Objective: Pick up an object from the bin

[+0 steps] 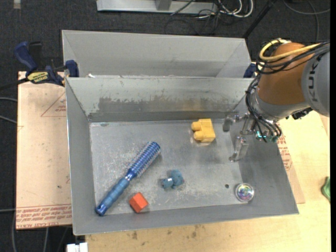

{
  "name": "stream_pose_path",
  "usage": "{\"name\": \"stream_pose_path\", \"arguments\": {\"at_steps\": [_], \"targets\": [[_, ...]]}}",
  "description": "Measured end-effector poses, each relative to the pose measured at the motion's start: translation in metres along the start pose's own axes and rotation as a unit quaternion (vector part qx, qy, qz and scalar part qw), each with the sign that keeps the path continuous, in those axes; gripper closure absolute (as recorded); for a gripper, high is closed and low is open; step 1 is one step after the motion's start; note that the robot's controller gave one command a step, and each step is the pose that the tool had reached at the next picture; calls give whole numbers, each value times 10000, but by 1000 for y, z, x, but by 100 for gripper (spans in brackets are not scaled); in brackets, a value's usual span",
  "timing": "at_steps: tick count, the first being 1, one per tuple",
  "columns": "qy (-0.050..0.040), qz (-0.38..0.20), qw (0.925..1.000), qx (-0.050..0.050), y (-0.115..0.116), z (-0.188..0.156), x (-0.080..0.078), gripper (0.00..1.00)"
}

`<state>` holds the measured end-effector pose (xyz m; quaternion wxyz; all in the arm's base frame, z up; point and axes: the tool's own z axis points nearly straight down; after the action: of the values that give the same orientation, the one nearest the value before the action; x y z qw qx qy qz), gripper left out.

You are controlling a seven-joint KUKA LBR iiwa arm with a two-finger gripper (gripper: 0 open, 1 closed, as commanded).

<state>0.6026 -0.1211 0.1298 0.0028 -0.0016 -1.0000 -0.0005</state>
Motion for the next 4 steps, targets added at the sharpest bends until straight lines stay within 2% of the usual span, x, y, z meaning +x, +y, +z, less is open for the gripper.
{"name": "stream_pose_path", "arguments": {"at_steps": [1, 2, 3, 4], "targets": [[-42, -1534, 9882, -8, 89, 32, -31, 0], [-8, -1824, 9832, -5, 107, 62, 27, 0], [-26, -2090, 9779, -11, 164, 9, 115, 0], [-46, -2340, 9722, 8, 161, 38, 64, 0]]}}
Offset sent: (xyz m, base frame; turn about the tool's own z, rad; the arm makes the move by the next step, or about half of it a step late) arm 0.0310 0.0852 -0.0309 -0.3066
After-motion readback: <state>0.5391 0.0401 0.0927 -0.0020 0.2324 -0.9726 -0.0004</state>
